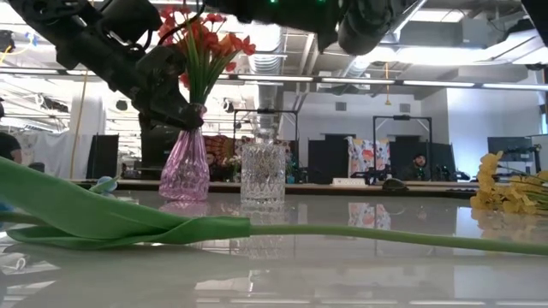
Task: Sort flowers into vase by color
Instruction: Put the orange tulip into the violet vase
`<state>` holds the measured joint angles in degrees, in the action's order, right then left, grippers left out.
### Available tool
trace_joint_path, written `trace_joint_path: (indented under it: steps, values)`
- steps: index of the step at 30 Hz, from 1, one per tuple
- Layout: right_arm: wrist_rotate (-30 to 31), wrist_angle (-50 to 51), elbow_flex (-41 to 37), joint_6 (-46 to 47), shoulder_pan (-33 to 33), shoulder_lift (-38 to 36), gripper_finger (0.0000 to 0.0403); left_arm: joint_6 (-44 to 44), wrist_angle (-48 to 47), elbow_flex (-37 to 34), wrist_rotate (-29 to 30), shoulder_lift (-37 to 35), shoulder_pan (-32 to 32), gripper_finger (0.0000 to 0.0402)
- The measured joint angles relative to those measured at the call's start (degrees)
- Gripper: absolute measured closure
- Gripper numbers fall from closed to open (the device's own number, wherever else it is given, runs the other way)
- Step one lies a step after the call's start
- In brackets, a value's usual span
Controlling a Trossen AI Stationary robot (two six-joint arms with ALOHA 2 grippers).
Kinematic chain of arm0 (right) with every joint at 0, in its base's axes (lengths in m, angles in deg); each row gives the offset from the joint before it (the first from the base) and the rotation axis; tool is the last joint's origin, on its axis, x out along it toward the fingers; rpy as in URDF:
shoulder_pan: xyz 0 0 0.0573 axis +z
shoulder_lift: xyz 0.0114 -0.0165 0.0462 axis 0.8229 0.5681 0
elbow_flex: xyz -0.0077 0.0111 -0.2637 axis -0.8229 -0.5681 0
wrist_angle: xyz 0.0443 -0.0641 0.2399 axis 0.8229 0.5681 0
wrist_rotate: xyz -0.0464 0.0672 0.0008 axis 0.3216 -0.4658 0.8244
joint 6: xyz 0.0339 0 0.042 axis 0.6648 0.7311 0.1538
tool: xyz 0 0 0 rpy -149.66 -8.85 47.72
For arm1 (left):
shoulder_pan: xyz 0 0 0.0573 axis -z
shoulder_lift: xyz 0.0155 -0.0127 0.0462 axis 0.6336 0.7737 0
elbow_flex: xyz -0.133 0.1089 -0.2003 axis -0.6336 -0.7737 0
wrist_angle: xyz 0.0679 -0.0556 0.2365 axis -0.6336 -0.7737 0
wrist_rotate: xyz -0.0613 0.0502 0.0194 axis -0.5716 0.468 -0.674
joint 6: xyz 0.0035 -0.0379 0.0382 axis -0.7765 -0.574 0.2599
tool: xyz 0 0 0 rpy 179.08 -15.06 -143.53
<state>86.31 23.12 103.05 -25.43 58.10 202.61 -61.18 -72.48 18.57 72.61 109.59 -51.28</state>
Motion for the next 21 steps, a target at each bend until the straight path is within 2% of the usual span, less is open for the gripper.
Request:
trace_joint_path:
  steps: [10,14,18,21]
  values:
    - [3.7,-1.4,1.4,1.6,0.7,4.1,0.0387,3.2,2.4,-0.1,1.0,0.1,0.3,0.0322]
    - [5.6,0.2,1.4,3.6,0.8,4.1,0.0387,3.5,2.6,-0.1,1.4,0.1,0.3,0.0322]
    - [10.4,4.5,1.5,8.0,0.8,4.0,0.0387,3.9,2.6,-0.1,3.0,0.1,0.3,0.0322]
    - [10.6,7.8,1.5,11.6,0.8,3.9,0.0387,4.9,2.3,-0.2,3.6,-0.5,0.3,0.0322]
